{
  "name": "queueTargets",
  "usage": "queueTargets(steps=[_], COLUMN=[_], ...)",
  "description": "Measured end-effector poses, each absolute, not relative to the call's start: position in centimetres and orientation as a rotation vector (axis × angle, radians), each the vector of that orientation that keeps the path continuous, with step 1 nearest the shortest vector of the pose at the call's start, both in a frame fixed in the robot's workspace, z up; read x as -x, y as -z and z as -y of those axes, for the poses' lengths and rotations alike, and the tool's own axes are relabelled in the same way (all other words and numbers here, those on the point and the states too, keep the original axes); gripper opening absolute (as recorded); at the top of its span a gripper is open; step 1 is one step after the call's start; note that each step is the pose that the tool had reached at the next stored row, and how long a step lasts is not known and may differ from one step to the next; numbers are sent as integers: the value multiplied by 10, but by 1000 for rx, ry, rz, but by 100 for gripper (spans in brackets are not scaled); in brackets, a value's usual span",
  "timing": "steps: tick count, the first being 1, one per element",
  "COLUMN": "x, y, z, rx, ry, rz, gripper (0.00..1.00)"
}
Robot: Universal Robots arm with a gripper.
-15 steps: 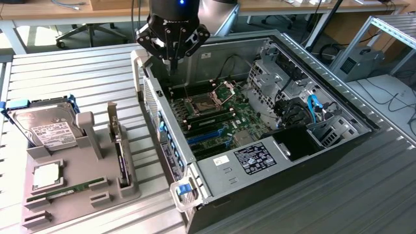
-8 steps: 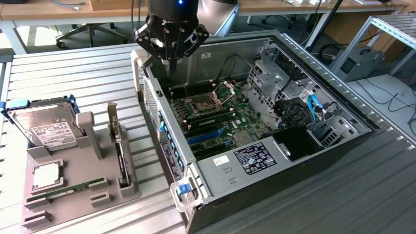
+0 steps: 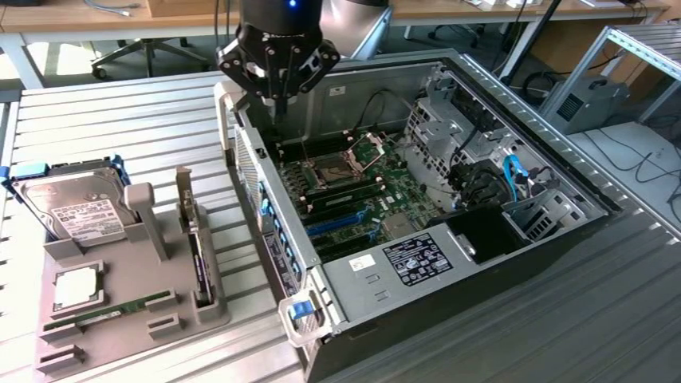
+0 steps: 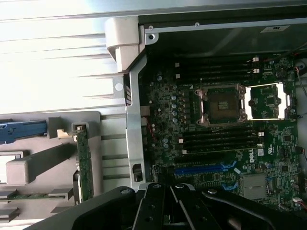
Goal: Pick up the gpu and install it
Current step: 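Reach for the gpu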
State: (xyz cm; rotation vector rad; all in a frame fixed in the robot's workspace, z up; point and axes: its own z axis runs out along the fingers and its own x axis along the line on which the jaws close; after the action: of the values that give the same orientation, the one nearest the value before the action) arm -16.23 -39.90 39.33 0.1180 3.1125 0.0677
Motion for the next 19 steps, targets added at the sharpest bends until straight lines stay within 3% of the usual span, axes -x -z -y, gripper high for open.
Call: queueTargets(steps=[19], x=[169], y=[-393], z=[399], rx=[-118], ry=[-68], rz=[-3112], gripper=[11])
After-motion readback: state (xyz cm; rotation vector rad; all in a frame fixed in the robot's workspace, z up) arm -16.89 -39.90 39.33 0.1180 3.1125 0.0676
